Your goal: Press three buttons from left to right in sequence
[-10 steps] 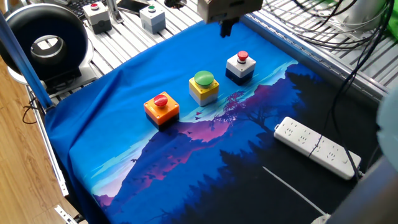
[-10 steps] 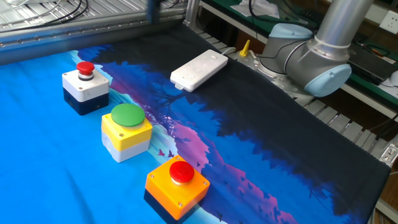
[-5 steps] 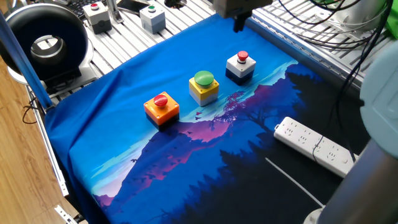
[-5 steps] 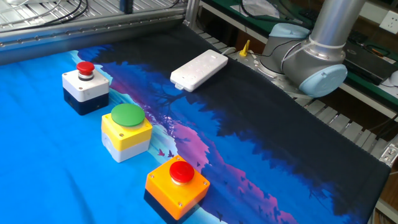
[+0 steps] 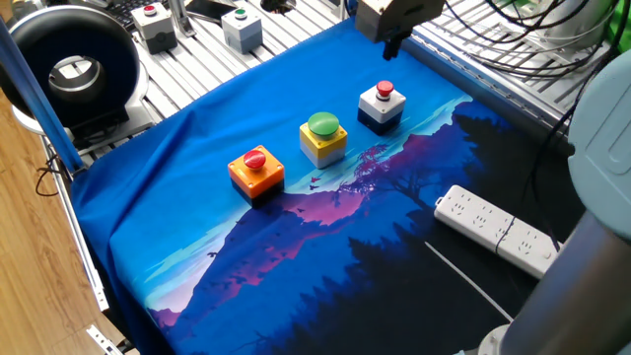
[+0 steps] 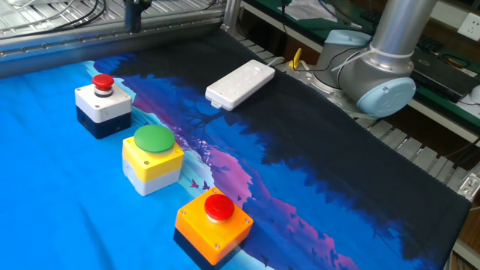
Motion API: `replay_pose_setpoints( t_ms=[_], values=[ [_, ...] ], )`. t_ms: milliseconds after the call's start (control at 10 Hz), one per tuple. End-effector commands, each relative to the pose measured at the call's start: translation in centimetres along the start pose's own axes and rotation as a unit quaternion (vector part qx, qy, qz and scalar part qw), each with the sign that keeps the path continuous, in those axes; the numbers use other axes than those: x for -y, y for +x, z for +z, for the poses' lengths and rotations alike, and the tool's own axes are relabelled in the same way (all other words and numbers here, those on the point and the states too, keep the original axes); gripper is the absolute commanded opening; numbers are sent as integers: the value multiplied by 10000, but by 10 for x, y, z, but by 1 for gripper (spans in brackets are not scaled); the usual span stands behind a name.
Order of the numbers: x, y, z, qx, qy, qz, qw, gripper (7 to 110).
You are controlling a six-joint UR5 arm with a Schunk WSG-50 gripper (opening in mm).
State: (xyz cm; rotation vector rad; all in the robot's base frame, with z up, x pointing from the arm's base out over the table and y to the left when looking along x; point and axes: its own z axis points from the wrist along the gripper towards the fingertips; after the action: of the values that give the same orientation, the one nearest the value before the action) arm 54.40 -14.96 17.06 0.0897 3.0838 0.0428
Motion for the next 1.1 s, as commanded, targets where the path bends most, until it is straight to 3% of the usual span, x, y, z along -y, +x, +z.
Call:
replay_pose_setpoints(
  t_ms=[0, 200, 300, 700, 1000],
  values=[
    [17, -9, 15, 199, 217, -189, 9994, 7],
    [22, -18, 22, 330, 265, -221, 9989, 7],
    [16, -21, 30, 394, 133, -219, 9989, 7],
    [14, -34, 52, 671, 46, -436, 9968, 7],
    [22, -42, 57, 845, 155, -604, 9945, 7]
  ],
)
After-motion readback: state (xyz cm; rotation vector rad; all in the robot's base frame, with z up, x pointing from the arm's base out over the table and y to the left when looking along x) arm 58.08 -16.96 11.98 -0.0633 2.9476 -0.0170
